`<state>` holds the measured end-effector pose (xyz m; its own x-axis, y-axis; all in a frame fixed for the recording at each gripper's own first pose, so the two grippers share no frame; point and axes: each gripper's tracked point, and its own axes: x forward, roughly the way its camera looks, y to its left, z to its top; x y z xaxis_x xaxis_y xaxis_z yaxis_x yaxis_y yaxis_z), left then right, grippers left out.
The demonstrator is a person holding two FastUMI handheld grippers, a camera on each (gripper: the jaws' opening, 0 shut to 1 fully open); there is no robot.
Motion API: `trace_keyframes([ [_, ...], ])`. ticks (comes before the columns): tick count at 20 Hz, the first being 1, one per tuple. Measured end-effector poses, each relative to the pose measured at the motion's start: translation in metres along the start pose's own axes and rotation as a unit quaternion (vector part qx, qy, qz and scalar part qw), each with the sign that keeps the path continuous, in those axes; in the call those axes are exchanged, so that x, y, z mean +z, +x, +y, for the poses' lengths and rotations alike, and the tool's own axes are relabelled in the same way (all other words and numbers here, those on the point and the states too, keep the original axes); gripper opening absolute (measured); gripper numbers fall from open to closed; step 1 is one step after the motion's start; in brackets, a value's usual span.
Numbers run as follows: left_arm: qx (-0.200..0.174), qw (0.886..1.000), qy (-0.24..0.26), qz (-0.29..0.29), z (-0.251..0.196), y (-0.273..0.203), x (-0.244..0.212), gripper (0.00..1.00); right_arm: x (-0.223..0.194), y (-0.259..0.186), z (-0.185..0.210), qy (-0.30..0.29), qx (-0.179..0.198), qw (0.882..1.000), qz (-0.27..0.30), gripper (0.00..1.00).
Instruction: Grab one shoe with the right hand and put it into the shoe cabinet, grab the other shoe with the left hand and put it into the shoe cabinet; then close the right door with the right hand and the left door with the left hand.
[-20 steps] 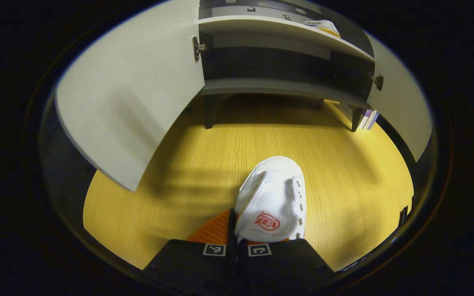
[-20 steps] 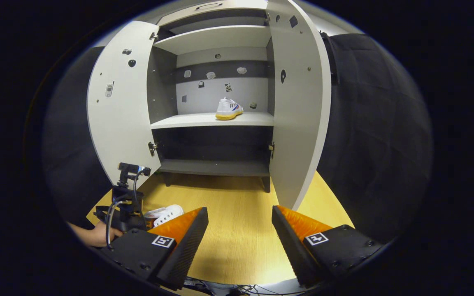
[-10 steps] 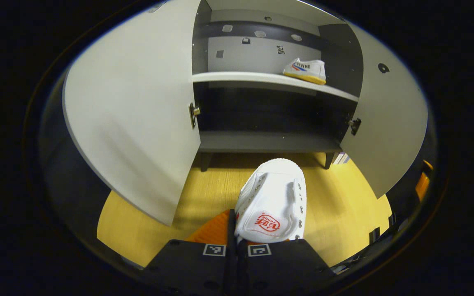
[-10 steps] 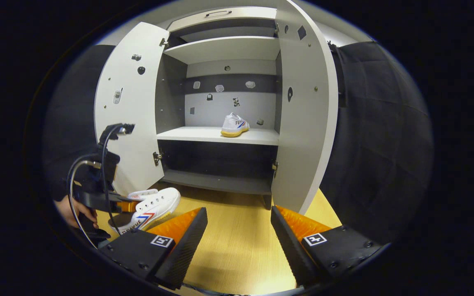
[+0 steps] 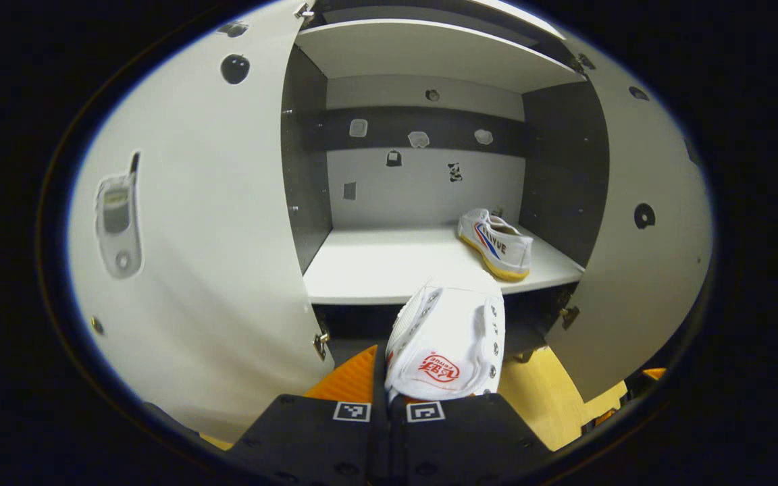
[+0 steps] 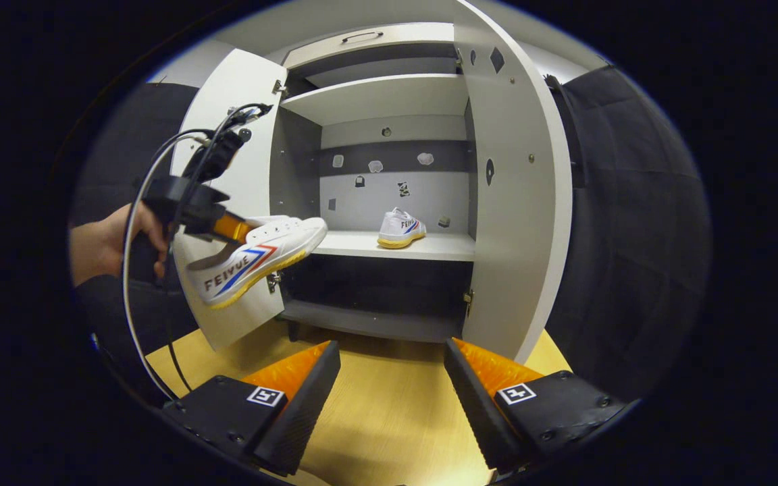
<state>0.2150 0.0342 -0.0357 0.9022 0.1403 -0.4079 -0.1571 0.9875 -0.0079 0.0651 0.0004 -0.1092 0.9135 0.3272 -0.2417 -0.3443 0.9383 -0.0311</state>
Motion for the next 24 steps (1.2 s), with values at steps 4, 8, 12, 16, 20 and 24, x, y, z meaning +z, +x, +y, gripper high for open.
trace_keyframes([
  [4,0.024,0.999,-0.021,-0.018,0.013,0.058,0.061,0.05,0.002,0.009,0.000,-0.003,0.003,1.000,-0.001,0.98],
  [8,0.023,0.998,-0.051,0.003,0.019,0.128,0.100,0.05,0.009,0.017,0.004,-0.004,0.012,1.000,-0.003,0.99],
  [12,0.036,0.997,-0.051,0.036,0.023,0.183,0.120,0.05,0.015,0.021,0.002,0.000,0.010,1.000,-0.001,0.98],
  [16,0.039,0.995,-0.042,0.078,0.019,0.230,0.120,0.05,0.026,0.021,-0.002,0.006,0.000,1.000,-0.016,0.98],
  [20,0.039,0.992,-0.040,0.116,0.017,0.256,0.107,0.05,0.018,0.018,-0.001,-0.002,-0.002,1.000,-0.006,0.98],
  [24,0.051,0.989,-0.014,0.136,0.015,0.265,0.103,0.05,0.009,0.018,-0.008,0.016,-0.009,1.000,0.010,0.99],
])
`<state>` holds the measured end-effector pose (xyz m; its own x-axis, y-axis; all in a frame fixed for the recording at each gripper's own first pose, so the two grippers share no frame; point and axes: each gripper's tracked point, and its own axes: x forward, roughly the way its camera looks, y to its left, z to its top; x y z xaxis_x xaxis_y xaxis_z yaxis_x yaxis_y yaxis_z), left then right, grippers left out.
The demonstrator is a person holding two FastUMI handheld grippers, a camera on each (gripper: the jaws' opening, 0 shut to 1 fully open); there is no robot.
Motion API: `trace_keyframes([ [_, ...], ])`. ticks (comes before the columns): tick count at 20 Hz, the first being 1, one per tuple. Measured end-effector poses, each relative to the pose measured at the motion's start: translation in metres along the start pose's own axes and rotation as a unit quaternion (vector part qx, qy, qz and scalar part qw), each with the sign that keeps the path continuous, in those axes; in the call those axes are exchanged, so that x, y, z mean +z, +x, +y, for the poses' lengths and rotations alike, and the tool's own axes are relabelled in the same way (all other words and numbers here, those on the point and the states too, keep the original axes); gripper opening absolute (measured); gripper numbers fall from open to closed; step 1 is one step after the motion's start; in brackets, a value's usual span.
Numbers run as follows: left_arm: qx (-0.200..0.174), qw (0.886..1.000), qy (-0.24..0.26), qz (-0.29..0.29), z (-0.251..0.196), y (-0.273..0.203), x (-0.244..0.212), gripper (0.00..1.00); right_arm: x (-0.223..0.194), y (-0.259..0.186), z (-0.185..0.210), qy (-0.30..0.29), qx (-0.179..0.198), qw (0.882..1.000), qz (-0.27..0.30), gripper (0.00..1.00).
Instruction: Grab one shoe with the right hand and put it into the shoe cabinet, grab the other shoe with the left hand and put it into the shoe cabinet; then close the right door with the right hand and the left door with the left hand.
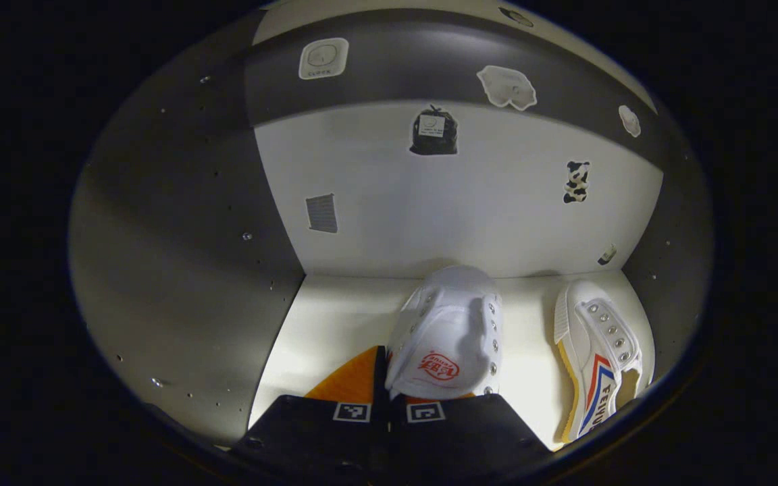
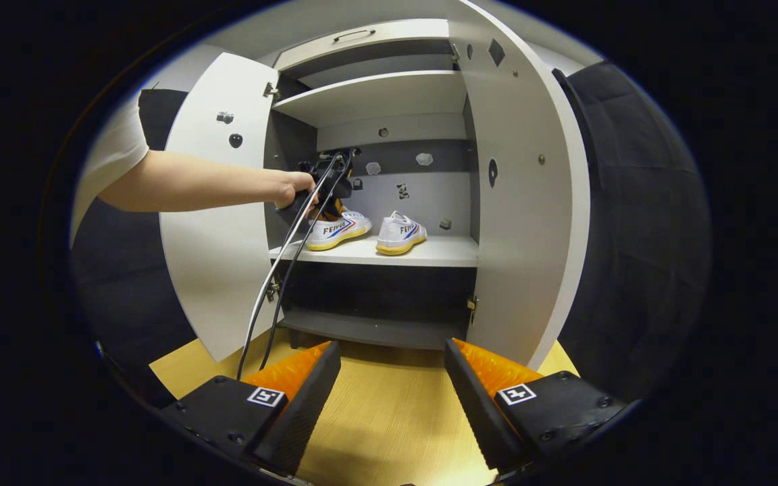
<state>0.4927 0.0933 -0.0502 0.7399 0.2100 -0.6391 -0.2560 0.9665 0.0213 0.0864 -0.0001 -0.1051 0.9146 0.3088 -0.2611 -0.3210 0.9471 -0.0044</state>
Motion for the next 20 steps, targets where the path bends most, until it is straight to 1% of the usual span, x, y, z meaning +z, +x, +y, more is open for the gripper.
trace_keyframes([
  [2,0.001,1.000,0.015,0.005,-0.003,0.001,-0.001,0.05,-0.003,-0.002,0.000,0.003,0.002,1.000,0.005,0.98],
  [5,0.005,1.000,0.014,0.009,-0.004,0.000,-0.003,0.08,0.001,-0.004,0.002,-0.007,0.007,1.000,-0.002,0.98],
  [7,0.009,1.000,0.008,0.003,-0.002,-0.006,-0.002,0.12,0.004,-0.005,0.005,-0.011,0.013,1.000,-0.009,0.98],
  [8,0.007,1.000,0.010,-0.004,-0.001,-0.012,0.000,0.19,0.004,-0.006,0.007,-0.012,0.017,1.000,-0.009,0.98],
  [9,0.002,1.000,0.013,-0.009,-0.001,-0.021,0.000,0.22,0.002,-0.007,0.008,-0.012,0.022,1.000,-0.008,0.98],
  [10,-0.003,1.000,0.014,-0.021,-0.001,-0.032,0.001,0.34,0.001,-0.007,0.009,-0.012,0.026,1.000,-0.006,0.98],
  [11,-0.014,0.999,0.016,-0.032,-0.002,-0.044,-0.001,0.39,0.000,-0.008,0.008,-0.010,0.028,1.000,-0.004,0.98],
  [13,-0.025,0.998,-0.014,-0.062,-0.005,-0.077,-0.009,0.76,0.003,-0.008,0.004,-0.004,0.028,1.000,-0.008,0.98],
  [14,-0.039,0.996,-0.033,-0.075,-0.010,-0.094,-0.019,0.94,0.004,-0.008,0.004,0.000,0.029,1.000,-0.009,0.98],
  [15,-0.056,0.993,-0.044,-0.091,-0.015,-0.116,-0.027,0.96,0.005,-0.009,0.004,0.002,0.032,0.999,-0.008,0.98],
  [16,-0.066,0.991,-0.047,-0.105,-0.019,-0.133,-0.035,0.96,0.005,-0.008,0.002,0.001,0.033,0.999,-0.005,0.99],
  [20,-0.064,0.980,-0.034,-0.183,-0.020,-0.208,-0.068,0.96,0.010,-0.008,-0.002,-0.005,0.038,0.999,-0.004,0.99],
])
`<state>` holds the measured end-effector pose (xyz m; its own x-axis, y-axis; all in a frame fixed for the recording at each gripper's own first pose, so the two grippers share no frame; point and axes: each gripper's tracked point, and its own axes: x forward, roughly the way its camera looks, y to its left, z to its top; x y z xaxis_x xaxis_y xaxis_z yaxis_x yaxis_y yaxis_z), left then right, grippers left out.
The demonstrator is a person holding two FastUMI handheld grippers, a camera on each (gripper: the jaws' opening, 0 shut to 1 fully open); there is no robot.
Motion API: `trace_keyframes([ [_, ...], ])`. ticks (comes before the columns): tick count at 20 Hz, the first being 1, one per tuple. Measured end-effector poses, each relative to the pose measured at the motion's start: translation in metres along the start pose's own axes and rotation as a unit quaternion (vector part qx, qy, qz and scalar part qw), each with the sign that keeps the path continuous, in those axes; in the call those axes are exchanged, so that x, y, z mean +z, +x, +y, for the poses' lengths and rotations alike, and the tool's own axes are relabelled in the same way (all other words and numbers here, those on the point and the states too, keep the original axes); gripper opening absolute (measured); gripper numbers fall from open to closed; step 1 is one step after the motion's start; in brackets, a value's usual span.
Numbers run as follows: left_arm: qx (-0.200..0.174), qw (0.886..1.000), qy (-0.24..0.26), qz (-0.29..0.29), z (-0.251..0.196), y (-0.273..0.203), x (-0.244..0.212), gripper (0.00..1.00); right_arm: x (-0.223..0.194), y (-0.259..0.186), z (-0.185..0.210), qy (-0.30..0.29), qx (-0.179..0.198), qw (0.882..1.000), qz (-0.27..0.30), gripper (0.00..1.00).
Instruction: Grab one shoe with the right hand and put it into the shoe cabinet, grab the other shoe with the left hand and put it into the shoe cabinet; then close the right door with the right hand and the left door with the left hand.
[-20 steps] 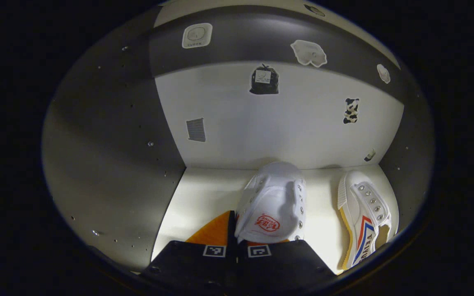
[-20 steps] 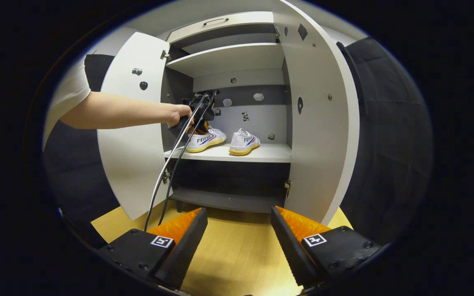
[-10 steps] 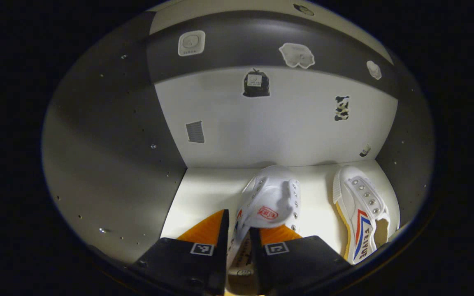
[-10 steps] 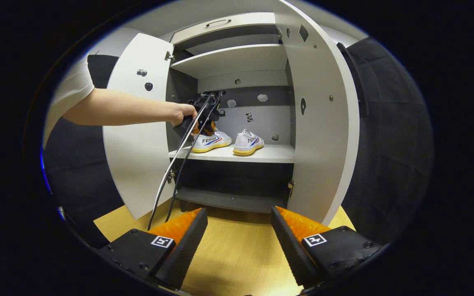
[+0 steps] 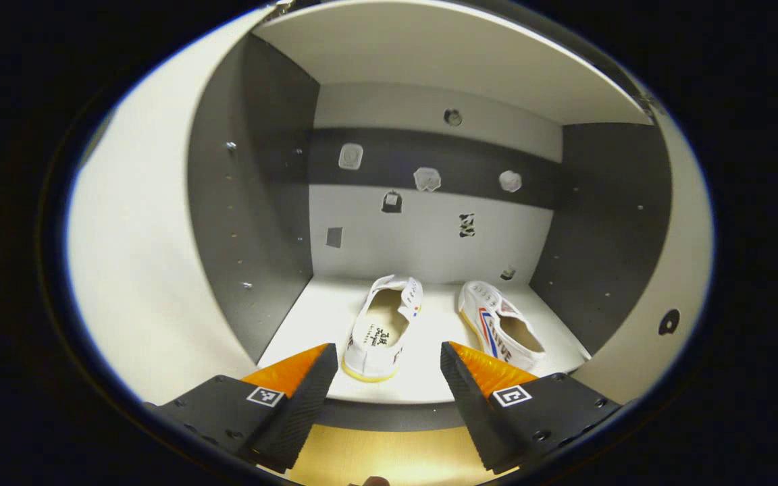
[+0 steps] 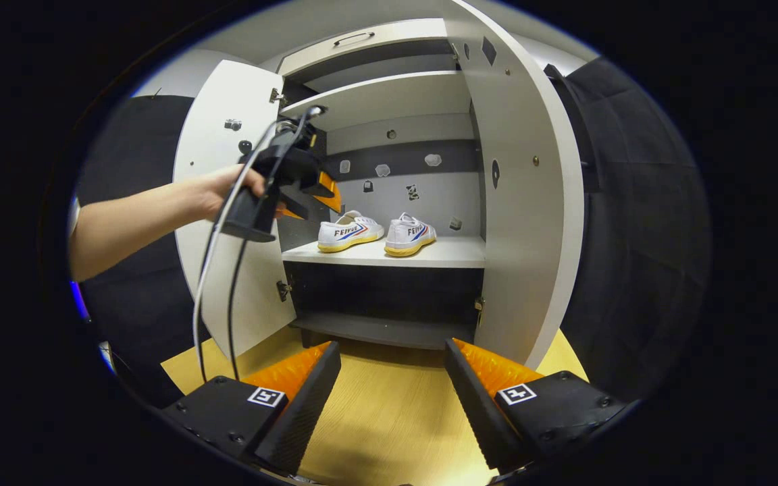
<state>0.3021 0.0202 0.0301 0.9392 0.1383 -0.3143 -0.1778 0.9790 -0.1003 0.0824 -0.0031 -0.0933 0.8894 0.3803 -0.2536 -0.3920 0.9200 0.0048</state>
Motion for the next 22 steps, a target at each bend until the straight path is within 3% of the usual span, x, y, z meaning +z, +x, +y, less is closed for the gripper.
trace_keyframes([
  [5,0.029,0.996,0.005,-0.080,0.000,-0.093,-0.013,0.95,0.008,-0.004,-0.001,0.013,0.014,1.000,0.002,0.98],
  [9,0.029,0.992,0.000,-0.124,0.004,-0.157,-0.036,0.95,0.013,-0.006,-0.003,0.005,0.008,1.000,0.001,0.98],
  [14,0.036,0.993,0.023,-0.106,0.015,-0.197,-0.104,0.95,0.024,-0.005,-0.002,-0.015,-0.036,0.999,-0.015,0.99],
  [19,-0.016,0.998,0.020,-0.066,0.014,-0.220,-0.155,0.95,0.043,-0.013,0.018,-0.003,-0.067,0.997,-0.040,0.99],
  [22,-0.031,0.997,0.028,-0.069,0.024,-0.227,-0.165,0.95,0.041,-0.021,0.030,-0.005,-0.081,0.996,-0.044,0.98],
])
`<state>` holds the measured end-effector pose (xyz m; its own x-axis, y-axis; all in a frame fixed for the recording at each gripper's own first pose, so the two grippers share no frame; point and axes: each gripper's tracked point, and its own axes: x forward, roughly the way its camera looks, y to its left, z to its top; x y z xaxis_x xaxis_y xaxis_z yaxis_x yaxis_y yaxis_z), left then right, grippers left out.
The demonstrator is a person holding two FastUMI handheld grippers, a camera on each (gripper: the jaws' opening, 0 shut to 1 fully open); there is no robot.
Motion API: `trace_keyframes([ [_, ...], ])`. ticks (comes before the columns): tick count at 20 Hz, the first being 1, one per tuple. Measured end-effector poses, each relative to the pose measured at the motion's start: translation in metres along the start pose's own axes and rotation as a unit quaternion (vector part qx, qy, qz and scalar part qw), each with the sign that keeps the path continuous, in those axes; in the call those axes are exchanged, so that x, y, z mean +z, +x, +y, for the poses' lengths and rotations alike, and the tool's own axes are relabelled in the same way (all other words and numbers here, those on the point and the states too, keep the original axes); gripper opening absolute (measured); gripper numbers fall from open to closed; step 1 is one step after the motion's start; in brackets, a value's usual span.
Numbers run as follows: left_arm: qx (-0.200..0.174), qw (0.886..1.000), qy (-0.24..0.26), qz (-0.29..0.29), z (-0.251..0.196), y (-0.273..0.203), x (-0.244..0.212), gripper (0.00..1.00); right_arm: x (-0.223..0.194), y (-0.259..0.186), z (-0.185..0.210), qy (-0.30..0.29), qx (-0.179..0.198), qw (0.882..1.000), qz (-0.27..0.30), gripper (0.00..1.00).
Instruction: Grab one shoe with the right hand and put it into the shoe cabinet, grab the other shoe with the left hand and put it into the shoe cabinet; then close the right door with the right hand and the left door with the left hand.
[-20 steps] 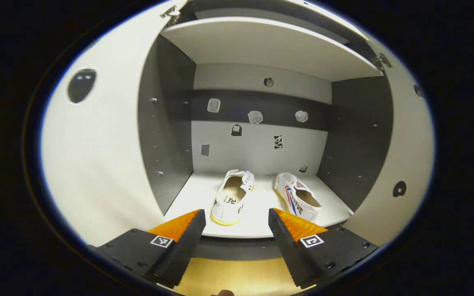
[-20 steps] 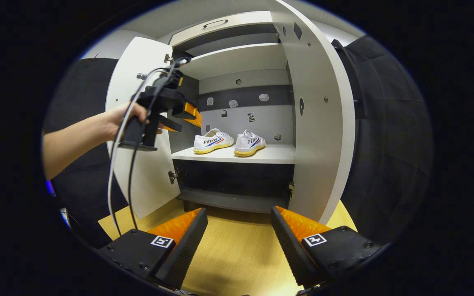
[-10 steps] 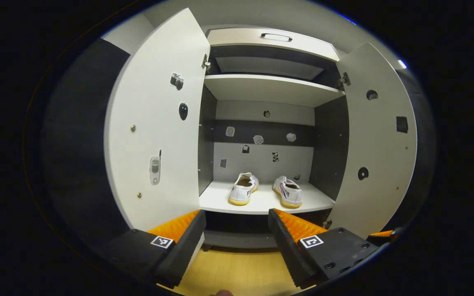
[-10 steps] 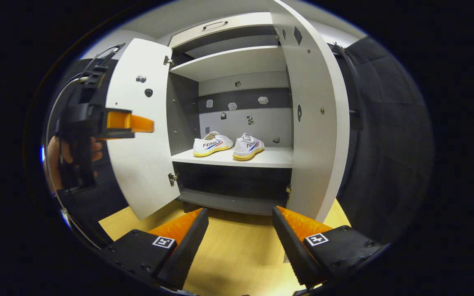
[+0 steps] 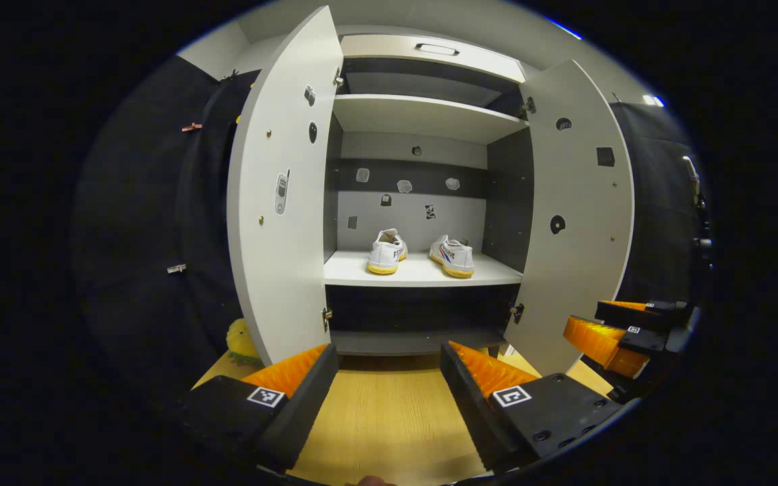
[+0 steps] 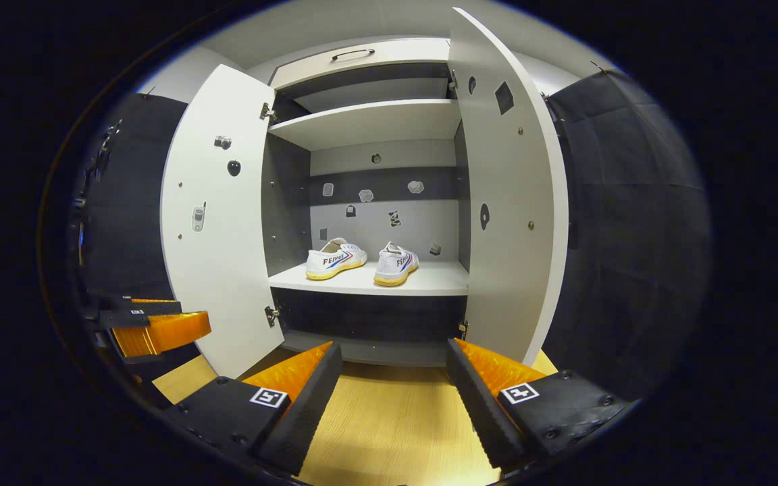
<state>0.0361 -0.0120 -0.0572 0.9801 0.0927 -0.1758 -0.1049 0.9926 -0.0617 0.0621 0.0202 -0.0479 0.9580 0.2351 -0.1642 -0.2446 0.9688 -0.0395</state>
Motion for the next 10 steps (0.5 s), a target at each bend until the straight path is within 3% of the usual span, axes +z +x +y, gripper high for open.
trace_keyframes([
  [7,-0.022,0.999,0.019,-0.033,0.016,-0.023,-0.009,0.96,0.014,-0.029,-0.004,-0.008,-0.043,0.999,-0.021,0.99],
  [10,-0.036,0.999,0.005,-0.029,0.016,-0.024,-0.016,0.95,0.029,-0.039,-0.019,0.003,-0.062,0.998,-0.032,0.98],
])
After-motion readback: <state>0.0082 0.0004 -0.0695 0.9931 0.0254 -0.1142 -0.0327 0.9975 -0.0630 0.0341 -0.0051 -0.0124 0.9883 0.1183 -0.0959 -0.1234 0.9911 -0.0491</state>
